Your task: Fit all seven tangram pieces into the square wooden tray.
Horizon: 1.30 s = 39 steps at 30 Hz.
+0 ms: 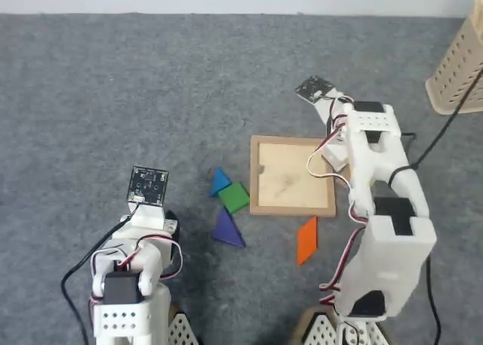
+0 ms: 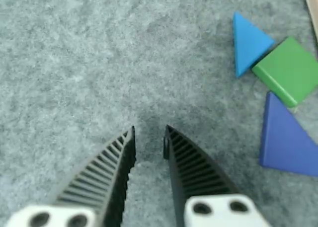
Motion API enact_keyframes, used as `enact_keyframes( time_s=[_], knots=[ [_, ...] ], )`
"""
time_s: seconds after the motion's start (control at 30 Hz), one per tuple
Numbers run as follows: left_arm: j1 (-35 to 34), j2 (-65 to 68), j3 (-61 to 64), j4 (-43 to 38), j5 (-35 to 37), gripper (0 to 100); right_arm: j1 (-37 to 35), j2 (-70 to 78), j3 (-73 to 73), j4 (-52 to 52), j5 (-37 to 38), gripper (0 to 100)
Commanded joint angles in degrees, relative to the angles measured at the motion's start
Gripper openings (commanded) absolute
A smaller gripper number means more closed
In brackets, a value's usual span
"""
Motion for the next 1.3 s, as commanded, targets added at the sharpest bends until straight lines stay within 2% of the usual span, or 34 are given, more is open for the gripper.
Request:
enact_keyframes(
  time_s=[0.0,0.2,0.37,0.6,0.83,1.07,1.27],
  knots=[
    [-0.09,-0.97,-0.48,0.18,-0.44,9,1.27,0.84,-2.55,-1.36,0.79,25.4],
    [-0.09,-0.97,-0.48,0.18,-0.44,9,1.36,3.47,-2.55,-1.27,0.35,25.1],
    [-0.09,-0.97,-0.48,0.18,-0.44,9,1.89,3.65,-2.55,-0.75,0.35,16.5],
    [-0.09,-0.97,-0.48,0.18,-0.44,9,3.30,3.65,-2.55,1.54,-0.88,15.8],
    [-0.09,-0.97,-0.48,0.18,-0.44,9,5.67,3.65,-2.55,3.82,-4.66,22.4],
    [-0.09,-0.97,-0.48,0.18,-0.44,9,4.62,3.91,-6.95,4.18,-8.62,22.8],
    [-0.09,-0.97,-0.48,0.18,-0.44,9,3.91,4.09,-8.18,6.29,-3.78,26.6]
  ],
)
